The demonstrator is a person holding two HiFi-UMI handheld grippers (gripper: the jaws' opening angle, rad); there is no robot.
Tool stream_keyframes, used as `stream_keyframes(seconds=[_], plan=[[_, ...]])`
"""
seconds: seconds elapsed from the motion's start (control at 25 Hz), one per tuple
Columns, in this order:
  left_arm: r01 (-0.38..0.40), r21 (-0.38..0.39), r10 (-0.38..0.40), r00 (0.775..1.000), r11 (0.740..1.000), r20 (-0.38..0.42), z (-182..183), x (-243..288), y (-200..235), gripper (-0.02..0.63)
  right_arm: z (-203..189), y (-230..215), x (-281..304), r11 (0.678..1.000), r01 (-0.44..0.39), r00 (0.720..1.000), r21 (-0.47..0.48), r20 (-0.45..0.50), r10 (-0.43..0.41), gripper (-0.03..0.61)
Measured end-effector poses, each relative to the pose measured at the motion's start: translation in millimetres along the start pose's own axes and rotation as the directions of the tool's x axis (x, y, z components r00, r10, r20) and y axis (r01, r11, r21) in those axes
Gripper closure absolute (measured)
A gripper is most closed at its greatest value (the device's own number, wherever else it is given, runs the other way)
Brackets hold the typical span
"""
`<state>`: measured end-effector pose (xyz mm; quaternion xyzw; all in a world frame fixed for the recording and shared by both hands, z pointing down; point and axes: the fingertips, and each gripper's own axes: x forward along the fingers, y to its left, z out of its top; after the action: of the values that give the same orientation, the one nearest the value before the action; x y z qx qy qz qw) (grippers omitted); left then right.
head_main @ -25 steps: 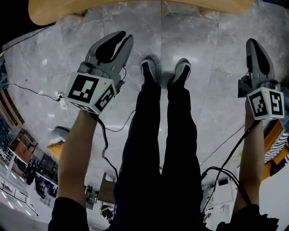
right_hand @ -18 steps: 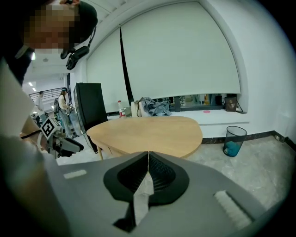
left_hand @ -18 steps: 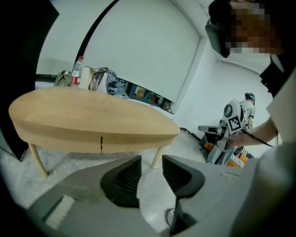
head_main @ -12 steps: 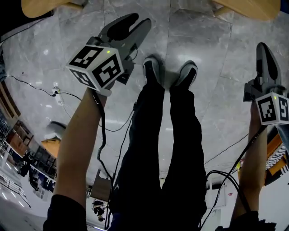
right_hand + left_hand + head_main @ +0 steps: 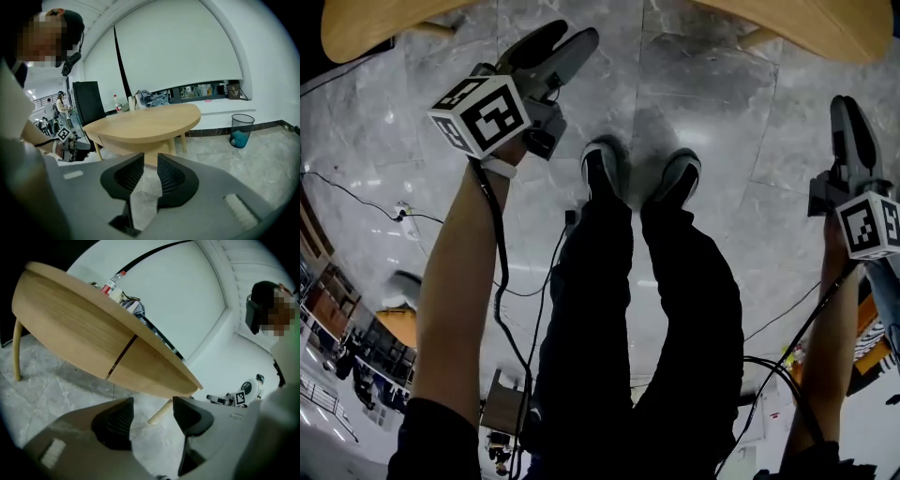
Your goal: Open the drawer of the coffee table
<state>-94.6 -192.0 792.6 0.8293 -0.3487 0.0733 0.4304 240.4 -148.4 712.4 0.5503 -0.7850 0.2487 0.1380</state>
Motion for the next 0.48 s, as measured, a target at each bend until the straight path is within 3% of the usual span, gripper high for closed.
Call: stream_keyframes(seconds=[0.28, 0.48], plan=[[0.07, -0.059, -0.064, 0.994, 0.996, 0.091, 6, 31, 41, 0.339, -26, -11, 37, 0.996, -0.06, 0.998, -0.061, -0.019, 0.059, 0.395], [0.14, -0.07, -0.129, 0.981, 0.988, 0.148, 13, 50, 57, 0.324, -29, -22, 65, 0.993, -0.1, 0.995, -0.054, 0.016, 0.101, 0.326]])
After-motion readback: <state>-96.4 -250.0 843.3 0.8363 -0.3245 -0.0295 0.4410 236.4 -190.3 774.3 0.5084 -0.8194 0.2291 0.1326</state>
